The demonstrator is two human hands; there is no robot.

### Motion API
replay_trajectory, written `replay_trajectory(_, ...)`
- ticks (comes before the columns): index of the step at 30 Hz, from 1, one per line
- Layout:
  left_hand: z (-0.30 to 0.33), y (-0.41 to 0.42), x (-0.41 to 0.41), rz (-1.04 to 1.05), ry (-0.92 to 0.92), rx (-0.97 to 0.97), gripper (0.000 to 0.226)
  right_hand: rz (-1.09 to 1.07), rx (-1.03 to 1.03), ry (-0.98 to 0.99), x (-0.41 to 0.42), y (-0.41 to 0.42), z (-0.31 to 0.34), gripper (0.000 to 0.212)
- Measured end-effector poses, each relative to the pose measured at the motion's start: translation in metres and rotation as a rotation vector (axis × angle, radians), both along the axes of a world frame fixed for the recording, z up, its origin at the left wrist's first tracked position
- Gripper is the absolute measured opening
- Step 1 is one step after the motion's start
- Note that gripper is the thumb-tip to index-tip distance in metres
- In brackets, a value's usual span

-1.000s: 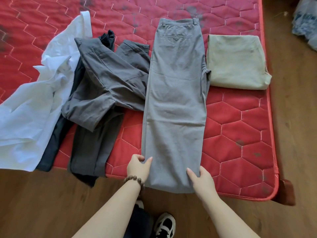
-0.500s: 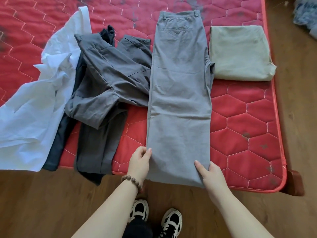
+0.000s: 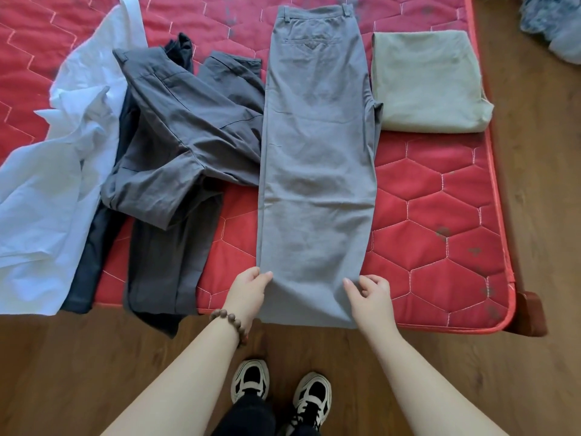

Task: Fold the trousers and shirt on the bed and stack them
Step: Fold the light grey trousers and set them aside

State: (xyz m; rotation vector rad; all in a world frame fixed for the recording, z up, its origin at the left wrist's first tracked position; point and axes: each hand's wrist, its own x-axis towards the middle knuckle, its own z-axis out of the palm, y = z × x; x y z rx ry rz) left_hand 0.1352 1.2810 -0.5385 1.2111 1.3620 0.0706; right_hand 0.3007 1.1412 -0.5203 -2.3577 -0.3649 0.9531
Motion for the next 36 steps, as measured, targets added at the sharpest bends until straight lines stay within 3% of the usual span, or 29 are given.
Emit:
replay_trajectory(5, 0.001, 0.001, -0.006, 0.149, -0.108, -0.127, 0.029, -0.167, 0.087, 0.295, 0.002, 0.015, 0.002, 0.015)
replay_trajectory(8, 0.003, 0.005, -0.009, 0.103, -0.078, -0.032, 0.042, -0.214, 0.101, 0.251, 0.004, 0.013, 0.003, 0.039)
replay_trajectory(10, 0.003, 0.004, -0.012, 0.106, -0.055, 0.031, 0.038, -0.239, 0.125, 0.231, 0.004, 0.008, 0.004, 0.046)
replay_trajectory(15, 0.001, -0.005, -0.013, 0.175, 0.061, 0.17, 0.031, -0.316, 0.173, 0.273, -0.003, 0.002, 0.003, 0.021)
replay_trajectory(18, -0.002, -0.01, -0.018, 0.183, 0.061, 0.138, 0.03, -0.354, 0.179, 0.329, -0.007, -0.003, -0.001, 0.014)
replay_trajectory(22, 0.001, -0.005, -0.025, 0.051, 0.031, 0.07, 0.011, -0.297, 0.179, 0.38, 0.0, -0.004, 0.002, 0.018)
replay_trajectory(27, 0.01, 0.051, 0.022, 0.0, -0.124, 0.06, 0.031, -0.297, 0.324, 0.4, 0.037, 0.03, 0.006, 0.019)
replay_trajectory(32, 0.012, 0.103, 0.087, 0.001, -0.072, 0.26, 0.023, -0.286, 0.372, 0.277, 0.074, 0.088, -0.011, 0.037)
replay_trajectory(36, 0.003, 0.119, 0.088, 0.112, -0.034, 0.428, 0.022, -0.347, 0.291, 0.091, 0.092, 0.104, -0.024, 0.041)
